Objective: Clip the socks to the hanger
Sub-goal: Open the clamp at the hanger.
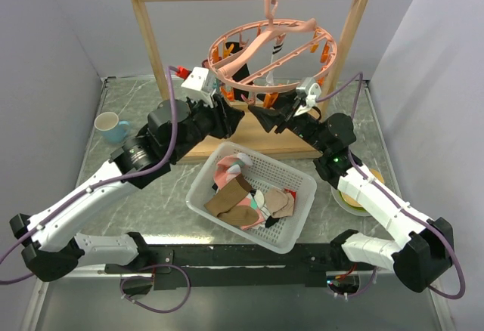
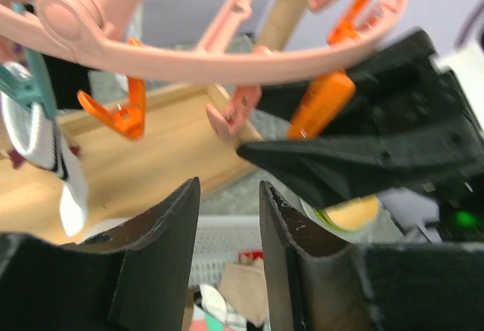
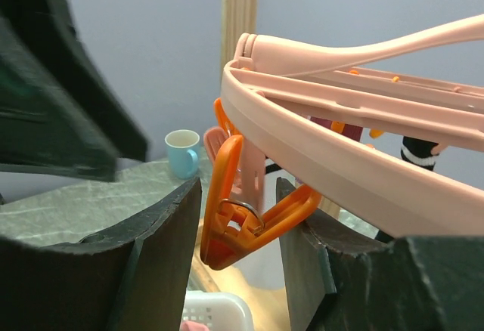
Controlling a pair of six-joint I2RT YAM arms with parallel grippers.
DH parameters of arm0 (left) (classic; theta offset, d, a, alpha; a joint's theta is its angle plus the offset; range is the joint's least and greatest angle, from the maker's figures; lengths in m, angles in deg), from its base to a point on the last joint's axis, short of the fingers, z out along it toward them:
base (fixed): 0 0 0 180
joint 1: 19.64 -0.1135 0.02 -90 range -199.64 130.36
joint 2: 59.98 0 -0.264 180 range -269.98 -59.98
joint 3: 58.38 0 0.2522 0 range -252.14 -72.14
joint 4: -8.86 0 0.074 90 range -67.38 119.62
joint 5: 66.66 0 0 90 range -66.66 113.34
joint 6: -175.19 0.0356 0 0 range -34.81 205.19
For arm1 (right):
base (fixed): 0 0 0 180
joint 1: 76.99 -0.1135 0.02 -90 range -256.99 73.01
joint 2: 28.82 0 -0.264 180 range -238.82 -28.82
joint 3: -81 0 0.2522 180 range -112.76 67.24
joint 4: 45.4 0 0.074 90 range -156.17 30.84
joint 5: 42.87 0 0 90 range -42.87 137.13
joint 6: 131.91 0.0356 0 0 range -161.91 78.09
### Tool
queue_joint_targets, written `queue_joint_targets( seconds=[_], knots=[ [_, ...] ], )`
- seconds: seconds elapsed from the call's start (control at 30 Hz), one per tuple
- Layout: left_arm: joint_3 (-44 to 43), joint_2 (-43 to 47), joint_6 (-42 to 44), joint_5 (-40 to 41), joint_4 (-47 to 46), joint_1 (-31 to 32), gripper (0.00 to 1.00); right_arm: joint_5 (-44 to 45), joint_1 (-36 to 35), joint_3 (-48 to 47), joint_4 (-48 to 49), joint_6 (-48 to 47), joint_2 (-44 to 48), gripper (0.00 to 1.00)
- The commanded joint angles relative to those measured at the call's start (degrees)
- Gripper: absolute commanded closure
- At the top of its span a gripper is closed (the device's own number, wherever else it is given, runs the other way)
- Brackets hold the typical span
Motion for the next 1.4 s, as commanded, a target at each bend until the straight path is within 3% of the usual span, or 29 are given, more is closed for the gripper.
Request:
queue_joint_targets(
  seconds=[0.0,0.17,0.47,0.9,1.17,1.37],
  knots=[
    [-0.1,-1.0,2.2,7.0,-8.4,0.2,0.56,0.4,-0.5,-2.5,0.9,-1.4,0.5,0.48],
    [-0.3,-2.1,2.1,8.1,-12.8,0.2,0.52,0.6,-0.5,-1.1,0.7,-1.7,1.3,0.48],
    [0.7,-3.6,0.8,2.7,-13.3,0.2,0.47,-0.2,-0.5,-0.8,0.4,-1.6,2.0,0.5],
    [1.6,-4.8,0.9,3.5,-14.5,0.1,0.39,-0.5,-0.5,-0.1,-0.2,-2.6,3.4,0.52],
    [0.8,-6.0,1.0,2.9,-15.9,-1.2,0.69,-0.7,-0.6,0.6,-1.6,-2.7,4.4,0.52],
    [0.2,-6.0,-0.2,0.6,-15.9,-2.8,0.81,-0.6,-0.5,1.7,-3.3,-2.6,5.9,0.49]
  ],
)
